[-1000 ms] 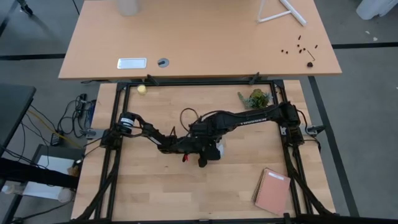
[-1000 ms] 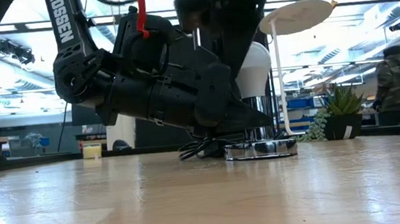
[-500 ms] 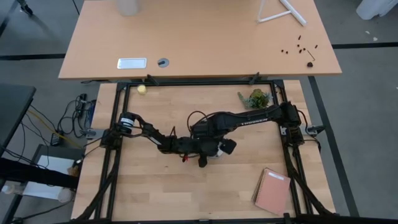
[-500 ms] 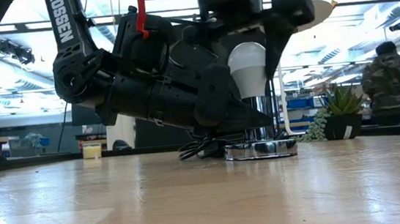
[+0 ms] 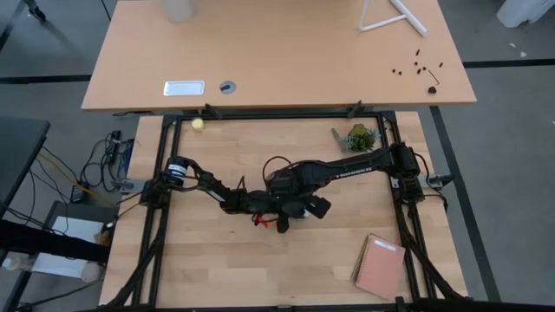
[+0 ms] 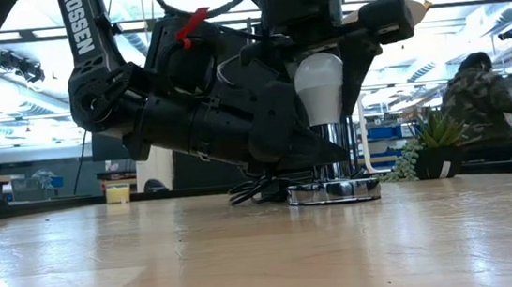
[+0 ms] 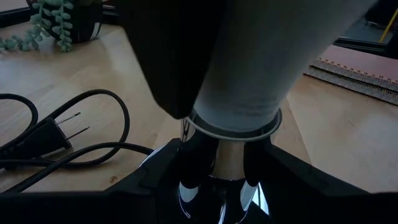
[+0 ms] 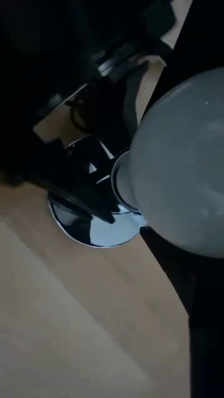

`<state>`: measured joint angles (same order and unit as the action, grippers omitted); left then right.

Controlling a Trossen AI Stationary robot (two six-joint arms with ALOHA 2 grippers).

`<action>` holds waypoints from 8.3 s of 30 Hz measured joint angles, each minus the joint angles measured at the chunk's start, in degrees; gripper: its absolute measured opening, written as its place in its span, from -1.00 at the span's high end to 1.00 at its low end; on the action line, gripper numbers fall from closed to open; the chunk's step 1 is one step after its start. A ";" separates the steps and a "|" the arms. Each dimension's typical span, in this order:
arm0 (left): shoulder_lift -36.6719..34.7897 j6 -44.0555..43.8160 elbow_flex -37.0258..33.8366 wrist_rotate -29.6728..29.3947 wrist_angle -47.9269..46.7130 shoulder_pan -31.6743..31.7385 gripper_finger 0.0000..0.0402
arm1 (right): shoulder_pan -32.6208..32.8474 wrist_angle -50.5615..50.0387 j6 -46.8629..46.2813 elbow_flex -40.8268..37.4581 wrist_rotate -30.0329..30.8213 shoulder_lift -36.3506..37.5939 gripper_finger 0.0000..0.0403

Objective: Screw lightbulb
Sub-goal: Insert the white lightbulb into the lamp

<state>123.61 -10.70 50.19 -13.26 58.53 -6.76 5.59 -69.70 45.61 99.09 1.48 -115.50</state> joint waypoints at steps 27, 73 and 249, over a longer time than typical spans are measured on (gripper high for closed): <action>0.00 0.17 -0.07 0.11 0.23 -0.06 0.05 | 0.07 4.08 -72.73 0.64 -2.02 -0.11 -0.43; 0.00 1.55 0.00 -0.02 -0.03 -0.09 0.05 | 6.83 66.00 -62.36 -58.32 15.54 40.74 -0.85; 0.02 7.51 -0.02 -0.46 -1.89 -1.81 0.05 | 5.60 22.69 -58.44 -25.26 4.75 19.68 -0.85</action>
<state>123.63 -3.19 50.17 -13.71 56.64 -8.58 11.19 -47.02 -12.83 73.83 6.23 -95.83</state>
